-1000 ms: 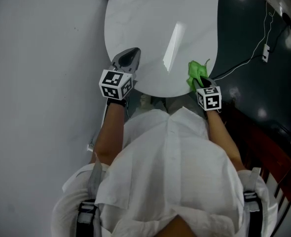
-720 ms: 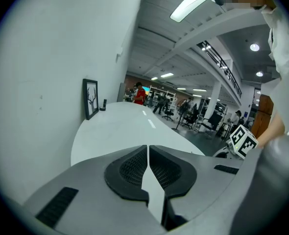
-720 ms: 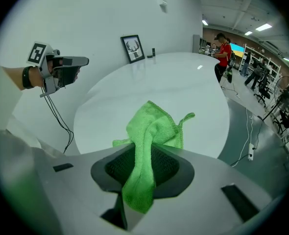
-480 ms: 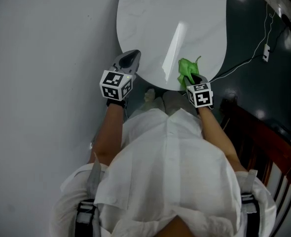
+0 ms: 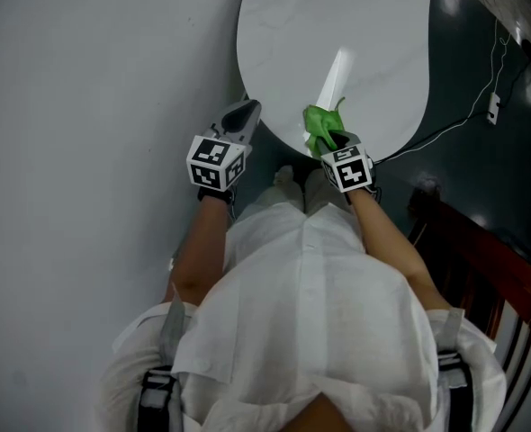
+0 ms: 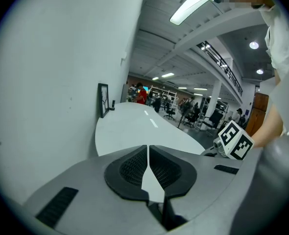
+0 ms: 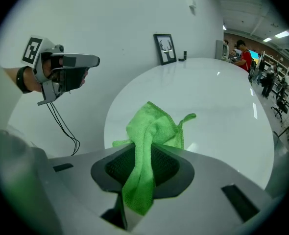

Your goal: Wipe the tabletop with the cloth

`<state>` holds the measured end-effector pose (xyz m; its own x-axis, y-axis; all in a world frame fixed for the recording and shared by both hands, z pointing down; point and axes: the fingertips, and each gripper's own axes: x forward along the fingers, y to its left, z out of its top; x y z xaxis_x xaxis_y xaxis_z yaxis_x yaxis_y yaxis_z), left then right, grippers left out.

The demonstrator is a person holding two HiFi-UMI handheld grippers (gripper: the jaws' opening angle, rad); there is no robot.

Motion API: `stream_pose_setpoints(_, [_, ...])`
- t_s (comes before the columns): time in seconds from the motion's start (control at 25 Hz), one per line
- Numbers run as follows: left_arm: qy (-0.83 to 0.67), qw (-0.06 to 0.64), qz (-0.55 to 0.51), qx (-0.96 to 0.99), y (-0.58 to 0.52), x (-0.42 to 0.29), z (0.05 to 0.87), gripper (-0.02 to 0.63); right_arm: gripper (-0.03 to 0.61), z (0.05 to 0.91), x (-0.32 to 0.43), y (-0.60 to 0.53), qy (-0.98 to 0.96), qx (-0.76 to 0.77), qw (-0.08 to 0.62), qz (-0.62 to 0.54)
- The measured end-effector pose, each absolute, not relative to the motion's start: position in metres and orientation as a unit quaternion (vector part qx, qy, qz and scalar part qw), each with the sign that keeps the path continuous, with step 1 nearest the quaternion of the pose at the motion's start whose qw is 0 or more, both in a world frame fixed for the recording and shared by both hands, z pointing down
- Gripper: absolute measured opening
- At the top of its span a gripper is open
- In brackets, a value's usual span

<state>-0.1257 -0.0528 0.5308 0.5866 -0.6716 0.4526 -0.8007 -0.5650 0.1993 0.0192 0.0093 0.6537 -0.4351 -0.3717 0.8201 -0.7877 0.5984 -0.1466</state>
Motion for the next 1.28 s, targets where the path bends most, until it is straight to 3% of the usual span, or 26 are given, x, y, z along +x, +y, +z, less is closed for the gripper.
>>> stream_pose_setpoints(0.2, [-0.43, 0.183, 0.165, 0.868, -0.04, -0.139, 0.511, 0.026, 0.084, 0.644, -0.025, 0.016, -0.825, 0.325, 0.373, 0.272])
stream_pose_setpoints(0.52, [-0.445, 0.161, 0.146, 0.868, -0.051, -0.151, 0.482, 0.026, 0.084, 0.586, -0.051, -0.014, -0.852, 0.307, 0.207, 0.371])
stream_pose_setpoints(0.84, [-0.477, 0.119, 0.109, 0.864, -0.1, -0.182, 0.439, 0.026, 0.084, 0.506, 0.034, -0.085, -0.844, 0.426, 0.085, 0.316])
stream_pose_setpoints(1.28, [-0.485, 0.083, 0.075, 0.867, -0.107, -0.189, 0.392, 0.026, 0.084, 0.432, 0.185, -0.063, -0.778, 0.595, 0.062, 0.191])
